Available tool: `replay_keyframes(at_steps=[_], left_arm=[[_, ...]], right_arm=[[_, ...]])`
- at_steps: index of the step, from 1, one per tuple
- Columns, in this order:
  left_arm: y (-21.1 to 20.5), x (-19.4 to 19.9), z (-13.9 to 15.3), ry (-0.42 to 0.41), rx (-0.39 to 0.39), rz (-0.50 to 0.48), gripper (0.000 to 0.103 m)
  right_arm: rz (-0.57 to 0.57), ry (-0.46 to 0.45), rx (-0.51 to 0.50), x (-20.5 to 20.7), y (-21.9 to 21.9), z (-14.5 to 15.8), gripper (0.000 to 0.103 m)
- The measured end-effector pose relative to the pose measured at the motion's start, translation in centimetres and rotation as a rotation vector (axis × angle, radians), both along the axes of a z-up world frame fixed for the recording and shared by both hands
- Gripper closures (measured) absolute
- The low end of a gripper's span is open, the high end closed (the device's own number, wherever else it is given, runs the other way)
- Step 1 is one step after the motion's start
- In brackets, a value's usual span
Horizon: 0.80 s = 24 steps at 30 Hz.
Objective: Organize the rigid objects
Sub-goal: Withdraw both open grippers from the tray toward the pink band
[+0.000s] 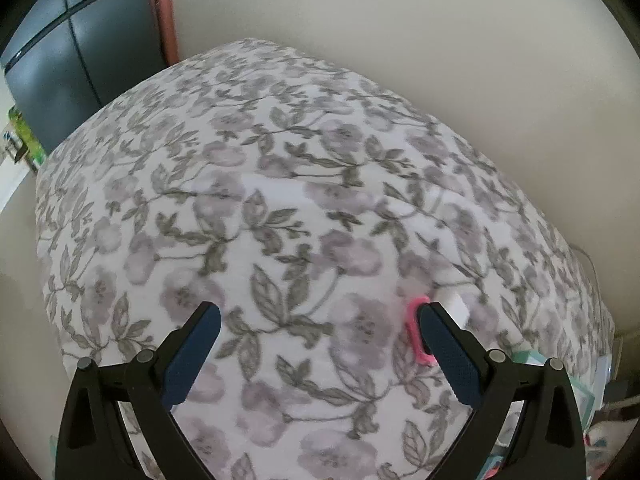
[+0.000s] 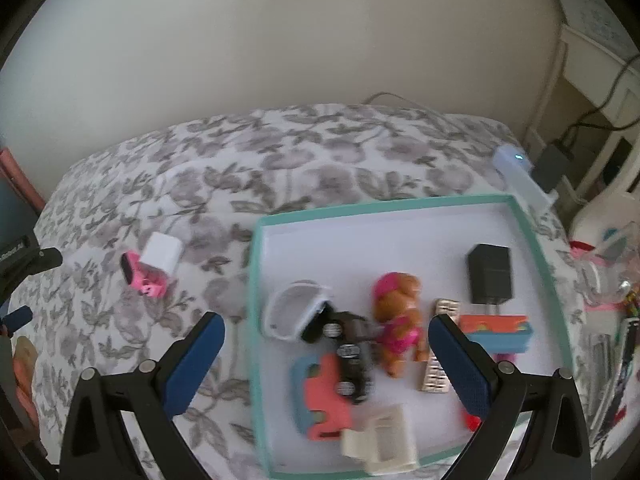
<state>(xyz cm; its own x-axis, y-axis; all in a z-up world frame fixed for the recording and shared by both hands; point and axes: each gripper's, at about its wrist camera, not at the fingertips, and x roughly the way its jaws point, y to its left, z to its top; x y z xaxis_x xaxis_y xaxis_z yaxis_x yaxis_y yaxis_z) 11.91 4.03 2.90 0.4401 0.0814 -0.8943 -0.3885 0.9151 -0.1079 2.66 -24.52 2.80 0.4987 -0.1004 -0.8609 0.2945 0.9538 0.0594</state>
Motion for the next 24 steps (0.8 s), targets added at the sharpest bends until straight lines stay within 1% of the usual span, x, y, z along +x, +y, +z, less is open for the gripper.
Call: replay_keyframes(at_steps=[5,8,13,18,24], left_arm=[[2.0,0.1,-1.0,0.038,-0.03,0.056,0.003],[2.4,0.2,-1.4,0.055,-0.029,0.068,0.003],[2.1,0.5,-1.7,0.07,-0.006,0.043,0.003],[1.4,1.2,-2.1,0.084,0.009,0.012,0.003],[0.8,2.0,-2.5,0.096,-0.007,-0.006,0.003]], right_arm=[[0.055,0.003,-0.006,0.9,2.9,-0.4,0.0],[0.087,0.005,-0.009,1.5,4.5,-0.8,0.0],[0.12,0.014,-0.008,2.5,6.1,-1.5,0.0],[0.126,0.024,0.009,3.3,6.6,-2.0,0.0],[0.128,0.016,0.007,4.3,6.8,-1.7,0.0]])
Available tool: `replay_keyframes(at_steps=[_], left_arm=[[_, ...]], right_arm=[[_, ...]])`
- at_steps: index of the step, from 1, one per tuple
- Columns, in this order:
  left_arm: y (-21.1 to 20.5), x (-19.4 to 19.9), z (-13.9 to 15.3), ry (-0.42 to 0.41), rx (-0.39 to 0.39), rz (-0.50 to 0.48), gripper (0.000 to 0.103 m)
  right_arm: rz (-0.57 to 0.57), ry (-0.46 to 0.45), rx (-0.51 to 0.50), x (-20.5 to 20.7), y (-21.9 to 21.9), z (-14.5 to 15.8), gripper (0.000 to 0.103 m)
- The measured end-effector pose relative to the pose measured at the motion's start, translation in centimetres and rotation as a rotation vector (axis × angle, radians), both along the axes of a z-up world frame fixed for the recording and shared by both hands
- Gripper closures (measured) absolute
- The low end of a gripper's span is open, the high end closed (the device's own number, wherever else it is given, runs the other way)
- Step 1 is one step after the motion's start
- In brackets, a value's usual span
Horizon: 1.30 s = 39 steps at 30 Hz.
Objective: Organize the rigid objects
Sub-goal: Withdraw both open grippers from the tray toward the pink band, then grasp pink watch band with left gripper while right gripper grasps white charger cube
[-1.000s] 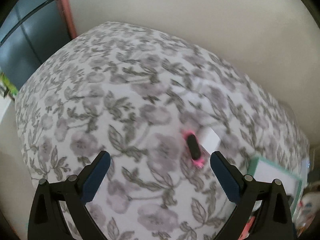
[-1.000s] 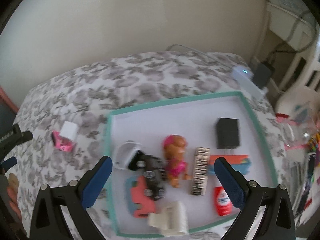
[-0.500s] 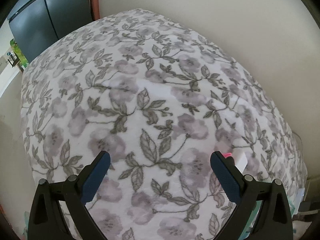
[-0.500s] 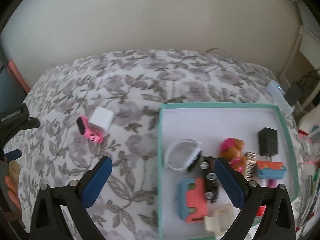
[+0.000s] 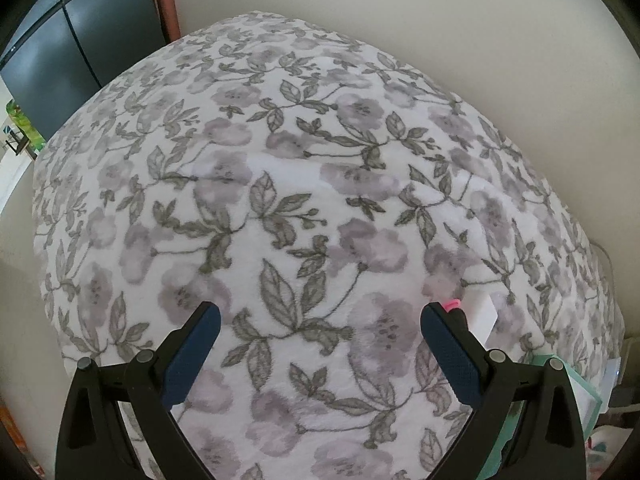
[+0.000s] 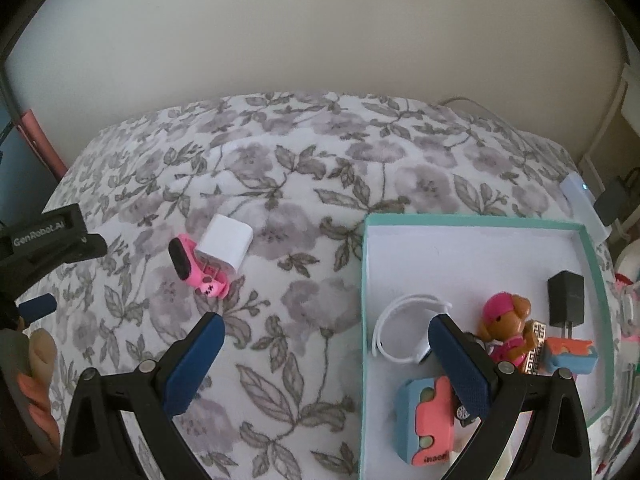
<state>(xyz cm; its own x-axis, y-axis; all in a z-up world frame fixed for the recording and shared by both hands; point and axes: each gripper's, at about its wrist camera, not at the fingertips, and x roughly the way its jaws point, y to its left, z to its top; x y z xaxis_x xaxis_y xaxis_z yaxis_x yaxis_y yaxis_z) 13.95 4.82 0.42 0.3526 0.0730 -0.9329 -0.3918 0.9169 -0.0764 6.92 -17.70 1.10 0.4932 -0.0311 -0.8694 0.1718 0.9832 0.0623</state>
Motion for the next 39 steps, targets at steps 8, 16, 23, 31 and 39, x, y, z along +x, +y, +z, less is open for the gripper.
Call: replay_keyframes(at_steps=[8,16,23,31,39], left_arm=[[-0.6,1.0,-0.2,-0.002,-0.029,-0.026,0.003],[-2.0,2.2,-0.7,0.002,-0.066,-0.088,0.003],[-4.4,3.1,-1.5,0.017,-0.096,-0.176,0.003],[-6.5,3.1,-3.0,0.066,-0.114,-0.254,0.023],[-6.3,3.2,-3.7,0.09,-0.177,-0.258,0.038]], right_arm=[[-0.008,-0.003,0.005,1.4,-0.3,-0.1,0.0],[-0.054,-0.025,0.025,2.6,-2.3,0.4,0.0],[-0.082,-0.021,0.043,3.2,-3.6,0.0,0.0],[-0.09,0.002,0.048,3.3,-3.9,-0.9,0.0],[-0.083,0.009,0.045,3.4,-3.7,-1.0,0.0]])
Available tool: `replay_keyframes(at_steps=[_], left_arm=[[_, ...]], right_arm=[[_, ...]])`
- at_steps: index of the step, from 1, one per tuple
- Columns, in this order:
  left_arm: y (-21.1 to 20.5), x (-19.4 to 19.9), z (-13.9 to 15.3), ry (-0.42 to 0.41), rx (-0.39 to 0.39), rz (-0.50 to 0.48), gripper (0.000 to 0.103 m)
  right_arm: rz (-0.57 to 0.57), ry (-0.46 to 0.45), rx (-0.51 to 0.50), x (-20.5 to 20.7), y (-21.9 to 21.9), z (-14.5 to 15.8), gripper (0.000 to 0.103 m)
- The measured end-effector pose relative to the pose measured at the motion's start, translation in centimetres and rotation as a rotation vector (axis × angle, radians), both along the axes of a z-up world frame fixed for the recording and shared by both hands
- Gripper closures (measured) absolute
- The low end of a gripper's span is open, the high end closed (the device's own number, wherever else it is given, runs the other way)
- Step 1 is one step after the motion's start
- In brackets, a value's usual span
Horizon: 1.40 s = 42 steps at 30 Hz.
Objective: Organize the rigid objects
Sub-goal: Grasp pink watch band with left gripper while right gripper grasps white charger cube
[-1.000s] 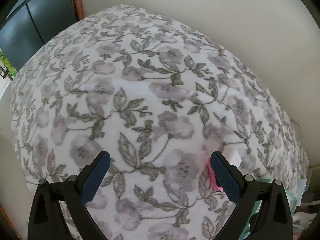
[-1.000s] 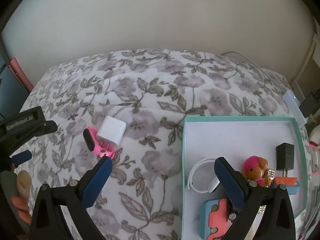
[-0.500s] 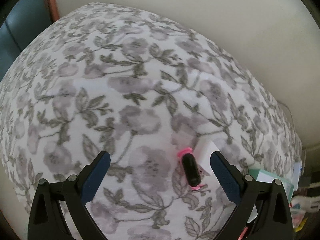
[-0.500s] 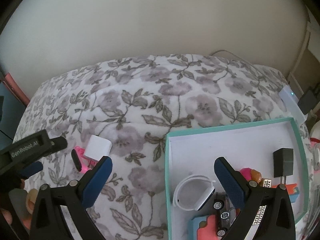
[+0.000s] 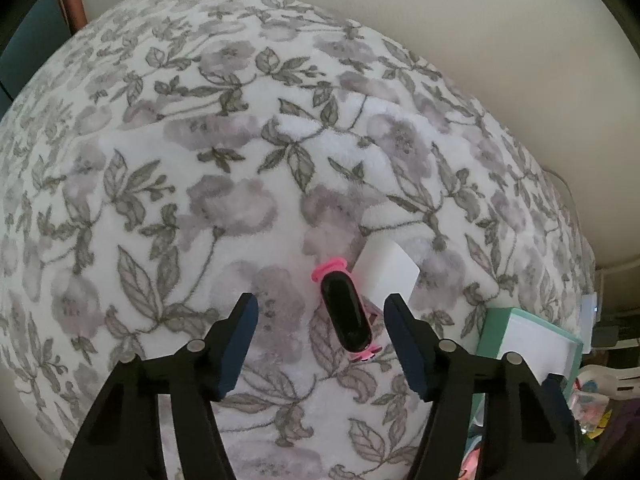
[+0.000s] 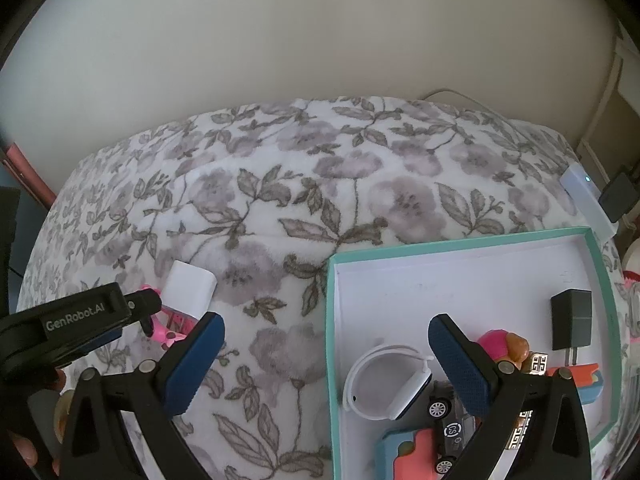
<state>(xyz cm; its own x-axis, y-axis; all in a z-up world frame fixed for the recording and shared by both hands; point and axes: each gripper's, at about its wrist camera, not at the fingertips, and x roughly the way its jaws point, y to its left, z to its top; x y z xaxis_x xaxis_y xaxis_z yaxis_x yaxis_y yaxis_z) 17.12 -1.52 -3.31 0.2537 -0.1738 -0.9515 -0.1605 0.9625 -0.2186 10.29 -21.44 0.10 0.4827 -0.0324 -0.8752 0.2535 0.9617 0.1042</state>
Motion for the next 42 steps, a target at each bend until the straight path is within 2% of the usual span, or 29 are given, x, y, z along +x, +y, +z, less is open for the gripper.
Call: replay_keyframes(at_steps=[3,6,15,25,33,42], left_arm=[[0.0,0.0,0.0,-0.001,-0.005,-0.002,0.052],[-0.1,0.0,-0.1,0.0,-0.017,-0.009,0.055],[0.1,0.1,-0.2,-0.004,-0.048,-0.018,0.076],[1.0,0.1,-0.3,-0.003,-0.081,0.001,0.079],[2.6,0.5,-0.4,0.0,-0.07,0.039,0.086],[4.5,1.1,-1.8,0.031,-0.066,0.059,0.086]], right_arm=[[0.003,0.0,-0.003,0.0,0.1,0.0,0.0],[0.009,-0.007,-0.002,0.1,0.3,0.0,0.0],[0.032,-0.044,0.02,0.4,1.0,0.2,0.0],[0.048,-0.044,0.016,0.6,1.4,-0.1,0.0],[0.096,-0.058,0.009,1.1,3.2,-0.2,0.0],[0.143,-0.049,-0.003,2.1,5.0,-1.2,0.0]])
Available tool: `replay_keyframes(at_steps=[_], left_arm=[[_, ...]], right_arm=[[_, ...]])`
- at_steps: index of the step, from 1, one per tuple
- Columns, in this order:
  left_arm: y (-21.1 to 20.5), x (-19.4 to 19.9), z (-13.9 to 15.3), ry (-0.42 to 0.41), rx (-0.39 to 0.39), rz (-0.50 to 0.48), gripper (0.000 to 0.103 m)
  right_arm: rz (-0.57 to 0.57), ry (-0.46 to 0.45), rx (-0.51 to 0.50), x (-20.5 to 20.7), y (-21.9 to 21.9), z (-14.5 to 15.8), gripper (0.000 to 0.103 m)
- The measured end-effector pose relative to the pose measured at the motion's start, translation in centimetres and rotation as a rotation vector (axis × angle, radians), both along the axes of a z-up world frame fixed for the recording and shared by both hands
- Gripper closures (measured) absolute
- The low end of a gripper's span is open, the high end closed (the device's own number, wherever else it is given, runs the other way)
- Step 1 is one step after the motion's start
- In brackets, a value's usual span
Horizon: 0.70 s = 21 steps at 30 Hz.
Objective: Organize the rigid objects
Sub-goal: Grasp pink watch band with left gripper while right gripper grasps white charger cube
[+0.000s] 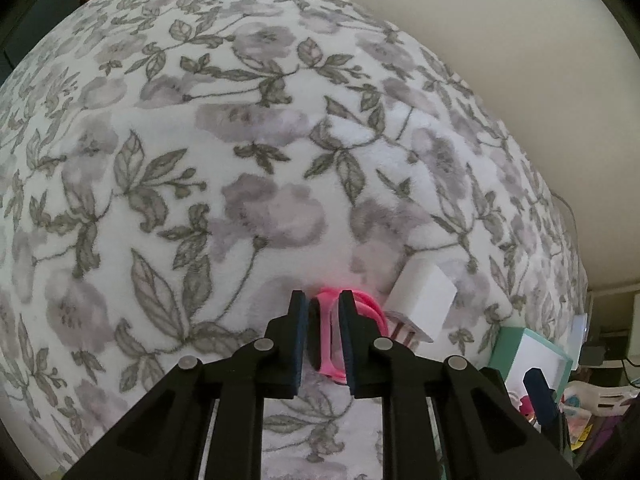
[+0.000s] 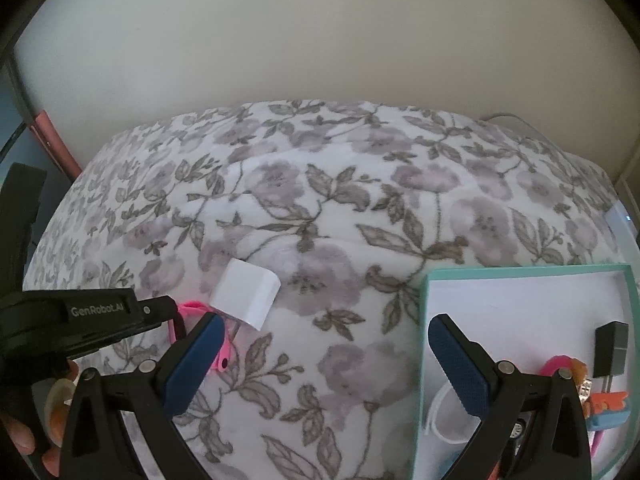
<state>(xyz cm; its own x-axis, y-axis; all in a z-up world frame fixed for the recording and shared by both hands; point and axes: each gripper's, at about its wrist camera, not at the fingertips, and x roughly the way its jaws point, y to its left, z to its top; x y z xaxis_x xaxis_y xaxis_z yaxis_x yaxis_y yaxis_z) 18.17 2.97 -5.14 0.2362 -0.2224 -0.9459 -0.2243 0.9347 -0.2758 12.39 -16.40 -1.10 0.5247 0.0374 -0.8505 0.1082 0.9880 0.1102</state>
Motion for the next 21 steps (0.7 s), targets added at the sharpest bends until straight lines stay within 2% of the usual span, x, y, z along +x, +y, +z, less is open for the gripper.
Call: replay_keyframes(at_steps=[6,8,10,14,18,21], left_arm=[[0.3,0.1,-0.3,0.024,-0.04,-0.009,0.086],[0.4,0.2,-0.1,0.019,-0.038,-0.018,0.086],[0.2,0.2,-0.1,0.02,-0.033,-0.028,0.085],[-0.2,0.5,-0.4,0.023,-0.008,-0.054,0.083],[-1.1,0.9,-1.3,0.053,-0.007,-0.094,0.071],[-1.5,0.9,-1.4,0.047,0.014,-0.103,0.07]], right_arm=[[0.017,0.004,-0.009,0.7,0.8,-0.7,0.004],[0.026,0.006,-0.011,1.0,1.1,-0.9,0.005],[0.037,0.005,-0.015,1.2,1.4,-1.2,0.011],[0.055,0.007,-0.022,1.7,1.9,-1.6,0.012],[0.056,0.016,-0.023,1.9,1.8,-2.0,0.014],[0.058,0.02,-0.024,2.0,1.7,-2.1,0.014]])
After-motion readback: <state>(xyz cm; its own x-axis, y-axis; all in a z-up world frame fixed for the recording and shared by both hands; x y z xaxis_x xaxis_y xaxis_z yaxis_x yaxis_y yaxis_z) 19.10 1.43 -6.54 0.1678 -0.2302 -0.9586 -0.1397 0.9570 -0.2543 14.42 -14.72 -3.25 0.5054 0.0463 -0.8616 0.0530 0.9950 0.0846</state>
